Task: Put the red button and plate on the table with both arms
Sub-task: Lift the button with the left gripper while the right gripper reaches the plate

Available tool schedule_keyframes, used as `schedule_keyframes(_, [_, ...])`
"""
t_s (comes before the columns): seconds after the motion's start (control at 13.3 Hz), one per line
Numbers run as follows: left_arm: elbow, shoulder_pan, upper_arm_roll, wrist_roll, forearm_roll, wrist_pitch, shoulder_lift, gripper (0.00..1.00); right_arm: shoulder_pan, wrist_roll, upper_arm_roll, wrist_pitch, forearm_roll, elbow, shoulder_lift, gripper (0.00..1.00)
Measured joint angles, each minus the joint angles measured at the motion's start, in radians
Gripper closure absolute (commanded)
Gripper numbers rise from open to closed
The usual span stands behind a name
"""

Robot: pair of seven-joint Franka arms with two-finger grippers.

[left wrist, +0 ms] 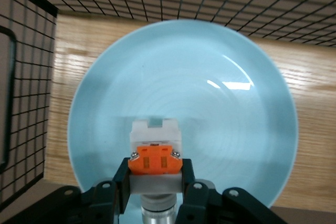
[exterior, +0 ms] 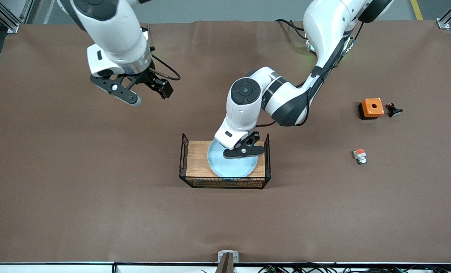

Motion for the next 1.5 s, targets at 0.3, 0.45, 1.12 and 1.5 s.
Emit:
schedule_keyframes(0.3, [0.025,0.036,0.003,0.002,0.0,-0.179,-0.15,0.99,0.063,0.055,0.0,0.089,0.004,0.0,0.038,0.03])
schedule_keyframes(0.45, [0.025,0.082,0.005,0.041,0.0,-0.248,-0.224,0.99,0.079,0.154,0.0,0.139,0.032,0.0,0.06,0.03])
schedule_keyframes(1.12, [-0.038,0.516,0.006,0.587,-0.035,-0.474,-0.351,0.97,0.179,0.823,0.001,0.488,0.038,-0.002,0.26,0.03])
schedule_keyframes(1.5, [-0.246,0.71,0.009,0.693,-0.012,-0.372,-0.344,0.97,0.195,0.928,0.0,0.61,0.037,0.0,0.329,0.05])
